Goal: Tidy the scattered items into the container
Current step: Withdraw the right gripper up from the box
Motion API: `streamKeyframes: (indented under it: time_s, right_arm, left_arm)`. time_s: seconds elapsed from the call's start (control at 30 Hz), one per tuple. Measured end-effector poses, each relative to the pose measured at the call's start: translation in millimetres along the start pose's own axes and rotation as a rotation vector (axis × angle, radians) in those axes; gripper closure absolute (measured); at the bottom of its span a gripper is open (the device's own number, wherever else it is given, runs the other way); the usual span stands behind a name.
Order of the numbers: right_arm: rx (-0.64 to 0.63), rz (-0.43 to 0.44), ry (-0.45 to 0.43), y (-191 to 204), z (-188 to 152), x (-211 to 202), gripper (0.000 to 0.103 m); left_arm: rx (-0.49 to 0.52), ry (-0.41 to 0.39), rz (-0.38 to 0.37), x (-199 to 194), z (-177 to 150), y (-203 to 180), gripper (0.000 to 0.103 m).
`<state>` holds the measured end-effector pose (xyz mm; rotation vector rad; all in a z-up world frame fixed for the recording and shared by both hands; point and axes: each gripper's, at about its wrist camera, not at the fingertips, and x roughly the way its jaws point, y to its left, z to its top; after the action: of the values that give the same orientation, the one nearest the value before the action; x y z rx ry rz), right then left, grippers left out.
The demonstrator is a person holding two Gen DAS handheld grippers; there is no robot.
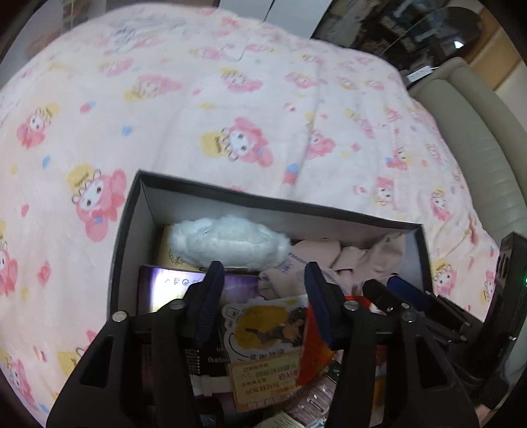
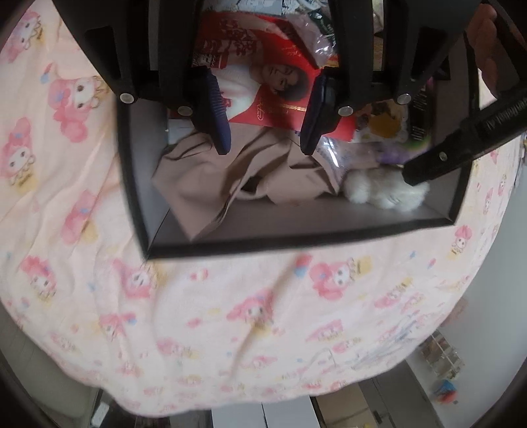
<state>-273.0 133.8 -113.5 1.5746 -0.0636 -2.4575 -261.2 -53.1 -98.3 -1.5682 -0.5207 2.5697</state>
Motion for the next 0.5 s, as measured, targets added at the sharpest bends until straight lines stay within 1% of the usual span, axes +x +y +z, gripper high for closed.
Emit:
streamKeyframes:
  time_s: [0.03, 0.07, 0.1, 0.13, 0.2, 0.23, 0.3, 0.37, 0.43, 0.5]
  right_arm:
    - [0.0, -0.005, -0.022, 1, -1, -10, 0.059]
    - [0.002, -0.006, -0.043, 3, -4, -20, 0.055]
    - [0.002, -0.002, -0.058, 4, -6, -29, 0.053]
    - [0.001, 0.008, -0.074, 5, -7, -38, 0.051]
    - [-0.007, 0.025, -0.115, 12, -13, -60, 0.047]
    - [-0.015, 0.018, -0.134, 16, -16, -70, 0.044]
    - [-0.034, -0.02, -0.178, 25, -24, -92, 0.042]
    - [-0.029, -0.072, -0.234, 32, -36, -116, 0.027]
    - [-0.025, -0.099, -0.285, 37, -49, -140, 0.026]
    - [-0.02, -0.101, -0.315, 42, -61, -161, 0.026]
  left_arm:
    - [0.013, -0.028, 0.002, -11, -1, -3, 0.035]
    - [0.024, -0.06, 0.012, -22, -2, -5, 0.03]
    - [0.032, -0.089, 0.031, -32, -4, -6, 0.018]
    - [0.038, -0.124, 0.056, -41, -4, -8, 0.009]
    - [0.049, -0.185, 0.085, -65, -8, -11, 0.001]
    - [0.055, -0.204, 0.093, -75, -10, -13, 0.001]
    - [0.072, -0.242, 0.104, -97, -16, -15, 0.001]
    - [0.099, -0.283, 0.119, -123, -23, -20, 0.001]
    - [0.123, -0.322, 0.128, -147, -32, -24, 0.001]
    - [0.138, -0.361, 0.132, -172, -42, -28, 0.001]
